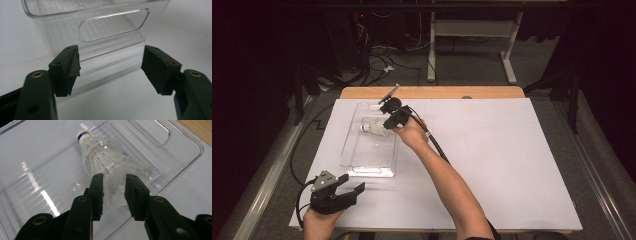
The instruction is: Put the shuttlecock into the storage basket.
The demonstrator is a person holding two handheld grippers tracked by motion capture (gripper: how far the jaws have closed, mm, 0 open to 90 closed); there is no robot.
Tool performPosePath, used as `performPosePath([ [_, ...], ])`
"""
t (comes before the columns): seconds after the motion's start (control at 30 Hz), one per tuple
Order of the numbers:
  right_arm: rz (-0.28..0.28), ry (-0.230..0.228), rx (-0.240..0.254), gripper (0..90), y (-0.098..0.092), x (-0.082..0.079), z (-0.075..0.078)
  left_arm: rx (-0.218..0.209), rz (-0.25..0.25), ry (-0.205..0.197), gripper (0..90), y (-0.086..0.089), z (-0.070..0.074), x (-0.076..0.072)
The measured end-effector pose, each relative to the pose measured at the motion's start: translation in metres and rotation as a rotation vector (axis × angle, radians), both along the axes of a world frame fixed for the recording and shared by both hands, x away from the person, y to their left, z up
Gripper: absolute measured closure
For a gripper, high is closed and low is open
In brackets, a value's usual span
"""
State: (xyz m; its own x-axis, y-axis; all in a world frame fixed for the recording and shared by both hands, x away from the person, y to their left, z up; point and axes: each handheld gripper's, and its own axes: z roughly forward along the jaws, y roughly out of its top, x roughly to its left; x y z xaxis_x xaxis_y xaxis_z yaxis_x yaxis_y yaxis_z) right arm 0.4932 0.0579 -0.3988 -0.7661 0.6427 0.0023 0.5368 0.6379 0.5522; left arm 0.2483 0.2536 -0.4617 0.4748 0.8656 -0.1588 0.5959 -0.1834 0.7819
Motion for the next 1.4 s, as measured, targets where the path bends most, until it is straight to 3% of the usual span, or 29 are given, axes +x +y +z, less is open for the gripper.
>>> performPosePath([
  [1.4, -0.006, -0.027, 0.131, 62.4, -0.036, -0.01, 0.012, 0.006, -0.002, 0.005, 31.9, -0.001, -0.001, 0.001],
])
